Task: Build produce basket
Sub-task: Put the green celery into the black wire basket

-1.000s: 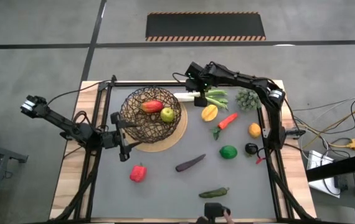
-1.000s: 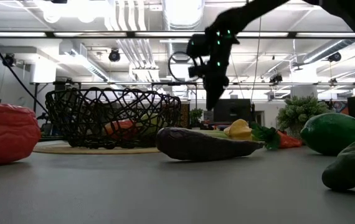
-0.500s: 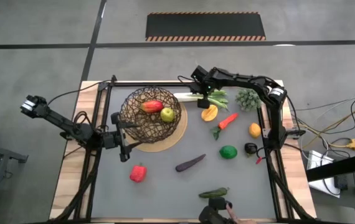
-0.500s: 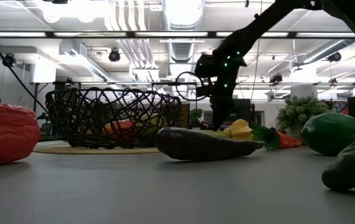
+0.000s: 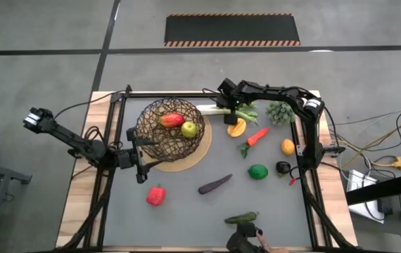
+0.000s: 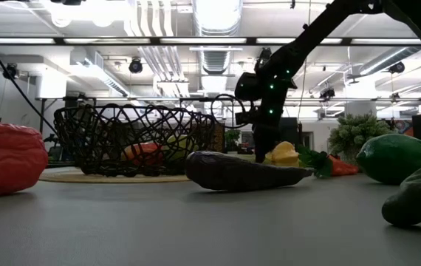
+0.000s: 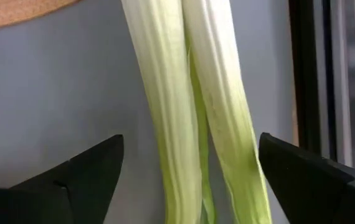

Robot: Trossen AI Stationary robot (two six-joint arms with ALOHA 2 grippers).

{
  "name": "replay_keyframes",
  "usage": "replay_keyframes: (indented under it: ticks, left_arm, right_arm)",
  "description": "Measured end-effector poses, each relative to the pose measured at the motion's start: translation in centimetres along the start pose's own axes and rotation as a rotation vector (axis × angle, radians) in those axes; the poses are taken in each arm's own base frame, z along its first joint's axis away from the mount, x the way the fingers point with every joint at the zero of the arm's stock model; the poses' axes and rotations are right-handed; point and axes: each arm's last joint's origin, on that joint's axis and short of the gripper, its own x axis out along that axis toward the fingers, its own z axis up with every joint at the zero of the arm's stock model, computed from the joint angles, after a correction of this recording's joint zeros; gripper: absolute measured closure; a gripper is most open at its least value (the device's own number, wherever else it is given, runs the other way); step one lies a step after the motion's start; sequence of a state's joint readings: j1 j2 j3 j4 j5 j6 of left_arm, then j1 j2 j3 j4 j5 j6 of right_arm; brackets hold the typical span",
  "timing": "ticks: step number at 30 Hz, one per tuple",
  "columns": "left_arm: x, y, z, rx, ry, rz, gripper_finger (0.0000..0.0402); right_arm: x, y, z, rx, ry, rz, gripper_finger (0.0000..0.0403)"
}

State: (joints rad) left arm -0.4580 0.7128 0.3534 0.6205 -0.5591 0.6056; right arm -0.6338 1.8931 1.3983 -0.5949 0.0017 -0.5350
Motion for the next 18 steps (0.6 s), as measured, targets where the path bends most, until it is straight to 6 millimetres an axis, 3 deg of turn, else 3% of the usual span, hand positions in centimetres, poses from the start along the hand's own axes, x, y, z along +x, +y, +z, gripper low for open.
replay_keyframes:
  ticks: [18]
  left_arm:
    - [0.02,0.04,0.09,0.001,-0.002,0.002,0.013]
  right_arm:
    - [0.51,0.17,-0.62,-0.004,0.018,0.004,0.0271]
